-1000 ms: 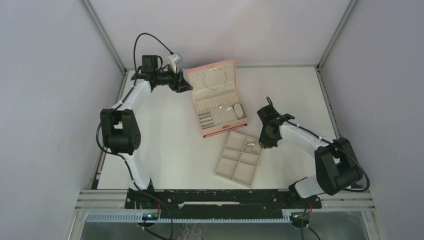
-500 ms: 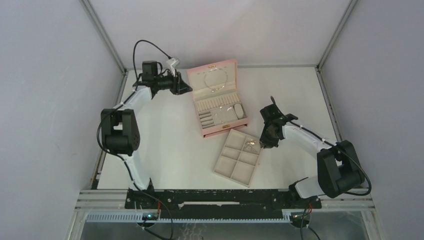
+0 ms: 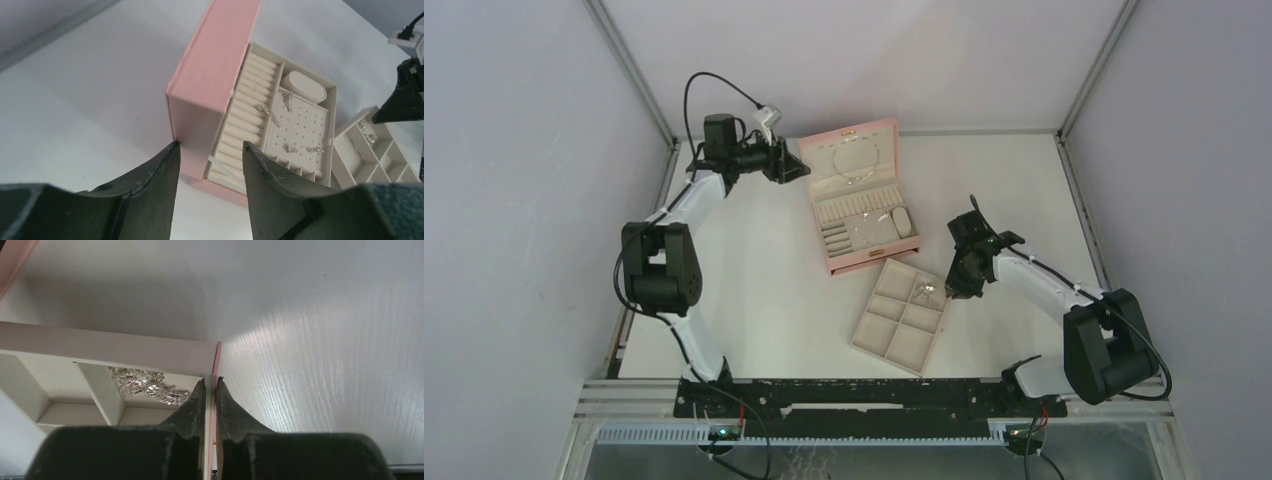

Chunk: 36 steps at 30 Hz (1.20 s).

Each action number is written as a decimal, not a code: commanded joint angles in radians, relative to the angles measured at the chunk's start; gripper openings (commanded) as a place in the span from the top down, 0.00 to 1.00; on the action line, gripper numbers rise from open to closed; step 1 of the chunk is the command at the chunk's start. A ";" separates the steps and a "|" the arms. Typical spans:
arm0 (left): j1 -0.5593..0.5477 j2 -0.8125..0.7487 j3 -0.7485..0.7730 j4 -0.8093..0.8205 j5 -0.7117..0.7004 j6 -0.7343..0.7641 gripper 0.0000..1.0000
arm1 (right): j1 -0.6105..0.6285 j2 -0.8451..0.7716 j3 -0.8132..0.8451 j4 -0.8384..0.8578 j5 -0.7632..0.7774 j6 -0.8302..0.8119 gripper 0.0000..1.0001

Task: Organize the mixed jewelry
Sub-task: Insert the compartment layer into the jewelry box.

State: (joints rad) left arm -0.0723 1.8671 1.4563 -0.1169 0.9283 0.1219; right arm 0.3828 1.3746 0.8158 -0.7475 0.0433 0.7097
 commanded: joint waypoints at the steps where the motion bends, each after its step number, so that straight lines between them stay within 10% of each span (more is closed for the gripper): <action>1: 0.009 0.008 0.089 0.036 0.058 0.028 0.45 | -0.010 -0.039 -0.002 0.014 -0.026 0.015 1.00; 12: 0.009 0.097 0.192 0.038 0.178 0.041 0.47 | -0.012 -0.046 -0.015 0.017 -0.032 0.019 1.00; 22: 0.009 0.102 0.203 0.049 0.244 -0.005 0.71 | -0.012 -0.043 -0.015 0.017 -0.033 0.020 0.99; 36: 0.008 -0.144 -0.136 0.222 -0.059 -0.149 0.85 | -0.019 -0.064 -0.015 0.020 -0.067 0.067 1.00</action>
State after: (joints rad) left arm -0.0612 1.8503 1.4223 0.0040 0.9600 0.0933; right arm 0.3740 1.3437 0.7971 -0.7452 0.0162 0.7433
